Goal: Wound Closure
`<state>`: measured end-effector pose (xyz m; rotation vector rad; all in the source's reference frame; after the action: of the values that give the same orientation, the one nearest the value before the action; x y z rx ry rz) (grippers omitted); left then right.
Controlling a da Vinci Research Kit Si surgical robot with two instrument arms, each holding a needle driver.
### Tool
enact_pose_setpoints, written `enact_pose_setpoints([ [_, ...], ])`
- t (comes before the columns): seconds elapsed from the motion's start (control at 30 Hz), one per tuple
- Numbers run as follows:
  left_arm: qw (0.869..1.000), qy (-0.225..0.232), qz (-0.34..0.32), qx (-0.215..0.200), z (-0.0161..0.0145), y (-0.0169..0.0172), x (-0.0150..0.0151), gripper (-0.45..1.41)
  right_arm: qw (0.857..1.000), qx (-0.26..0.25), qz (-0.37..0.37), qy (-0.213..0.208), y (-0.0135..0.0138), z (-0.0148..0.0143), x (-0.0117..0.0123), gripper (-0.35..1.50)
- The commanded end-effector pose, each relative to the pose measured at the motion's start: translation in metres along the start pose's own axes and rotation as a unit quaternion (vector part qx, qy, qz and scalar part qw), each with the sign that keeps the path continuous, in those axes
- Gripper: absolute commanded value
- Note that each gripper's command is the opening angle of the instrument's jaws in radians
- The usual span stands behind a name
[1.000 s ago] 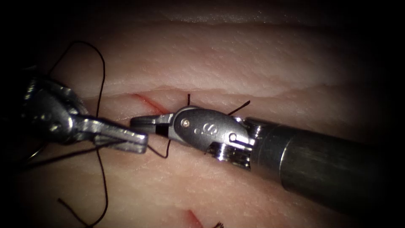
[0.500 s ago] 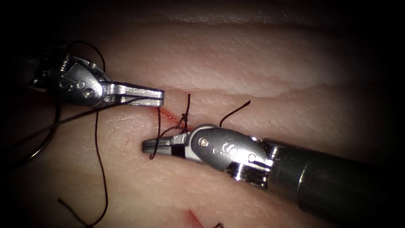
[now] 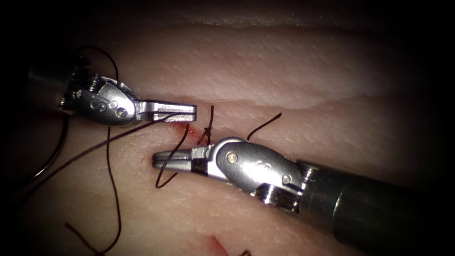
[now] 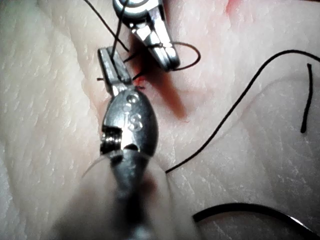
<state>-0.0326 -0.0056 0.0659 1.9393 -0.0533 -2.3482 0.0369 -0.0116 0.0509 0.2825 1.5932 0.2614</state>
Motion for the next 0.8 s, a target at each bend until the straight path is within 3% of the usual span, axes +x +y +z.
enact_pose_setpoints([
  [0.03, 1.000, 0.004, -0.002, 0.002, 0.0007, -0.0002, -0.0005, -0.45, 1.000, -0.004, 0.002, 0.018, 0.0003, 0.0009, -0.0002, 0.15],
  [0.3, 1.000, 0.013, -0.014, 0.013, 0.0004, -0.0005, -0.0013, -0.45, 0.998, -0.016, 0.009, 0.060, -0.0005, 0.0017, 0.0002, 0.73],
  [0.53, 1.000, 0.012, -0.016, 0.013, 0.0005, 0.0003, -0.0027, -0.45, 0.997, -0.018, 0.012, 0.077, -0.0013, 0.0008, 0.0004, 0.74],
  [0.8, 0.999, 0.013, -0.028, 0.019, 0.0005, 0.0028, -0.0050, -0.45, 0.992, -0.072, 0.032, 0.097, 0.0002, -0.0029, 0.0018, 0.69],
])
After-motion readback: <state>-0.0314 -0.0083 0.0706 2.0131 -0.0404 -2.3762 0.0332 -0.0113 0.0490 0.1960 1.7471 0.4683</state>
